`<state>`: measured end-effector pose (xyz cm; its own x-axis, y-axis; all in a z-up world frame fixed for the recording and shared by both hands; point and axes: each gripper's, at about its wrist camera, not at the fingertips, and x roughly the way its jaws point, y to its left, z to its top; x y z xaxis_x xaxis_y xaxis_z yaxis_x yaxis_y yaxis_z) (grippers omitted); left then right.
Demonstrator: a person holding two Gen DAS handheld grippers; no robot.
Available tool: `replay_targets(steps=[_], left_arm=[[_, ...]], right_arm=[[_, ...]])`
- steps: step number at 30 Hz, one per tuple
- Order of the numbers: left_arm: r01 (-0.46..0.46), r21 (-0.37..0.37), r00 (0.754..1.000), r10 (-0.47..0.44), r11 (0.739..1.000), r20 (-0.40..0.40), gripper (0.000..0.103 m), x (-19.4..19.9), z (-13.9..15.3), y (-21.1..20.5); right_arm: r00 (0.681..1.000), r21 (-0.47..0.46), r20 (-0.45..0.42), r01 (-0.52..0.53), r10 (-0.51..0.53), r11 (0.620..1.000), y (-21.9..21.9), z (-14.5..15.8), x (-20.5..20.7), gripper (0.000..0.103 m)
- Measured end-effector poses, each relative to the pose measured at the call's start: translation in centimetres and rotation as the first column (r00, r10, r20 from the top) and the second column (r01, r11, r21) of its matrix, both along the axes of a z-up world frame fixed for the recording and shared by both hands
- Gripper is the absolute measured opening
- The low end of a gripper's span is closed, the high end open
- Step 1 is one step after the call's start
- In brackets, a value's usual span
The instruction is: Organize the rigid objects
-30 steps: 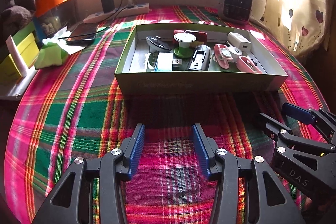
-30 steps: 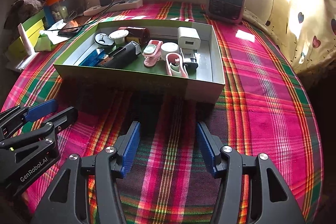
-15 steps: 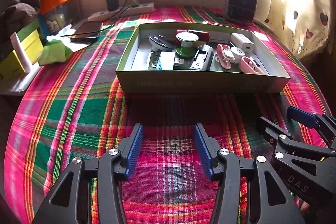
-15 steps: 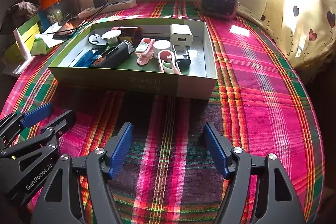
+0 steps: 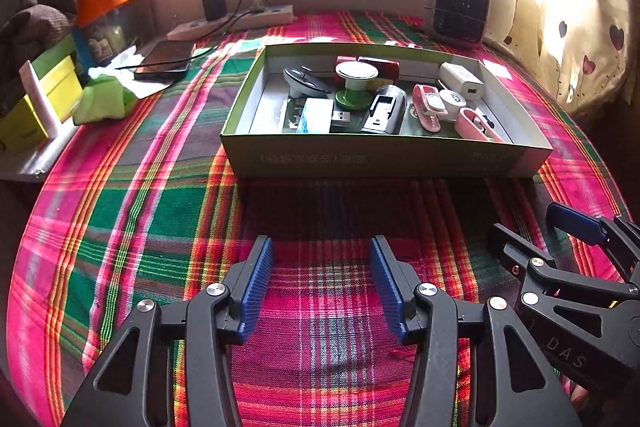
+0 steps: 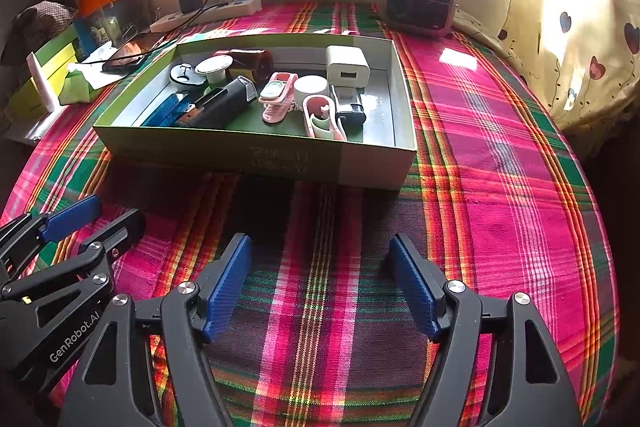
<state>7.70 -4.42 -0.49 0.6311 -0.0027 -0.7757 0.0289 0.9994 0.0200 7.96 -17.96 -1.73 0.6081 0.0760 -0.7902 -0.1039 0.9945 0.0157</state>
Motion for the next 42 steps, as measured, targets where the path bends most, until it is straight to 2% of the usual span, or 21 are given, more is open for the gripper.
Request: replay_targets(steps=[42], left_arm=[[0.000,0.000,1.000,0.000,1.000,0.000,0.050,0.01,-0.01,-0.01]], right_arm=[[1.000,0.000,-0.001,0.000,0.000,1.000,0.15,0.02,-0.02,0.073]])
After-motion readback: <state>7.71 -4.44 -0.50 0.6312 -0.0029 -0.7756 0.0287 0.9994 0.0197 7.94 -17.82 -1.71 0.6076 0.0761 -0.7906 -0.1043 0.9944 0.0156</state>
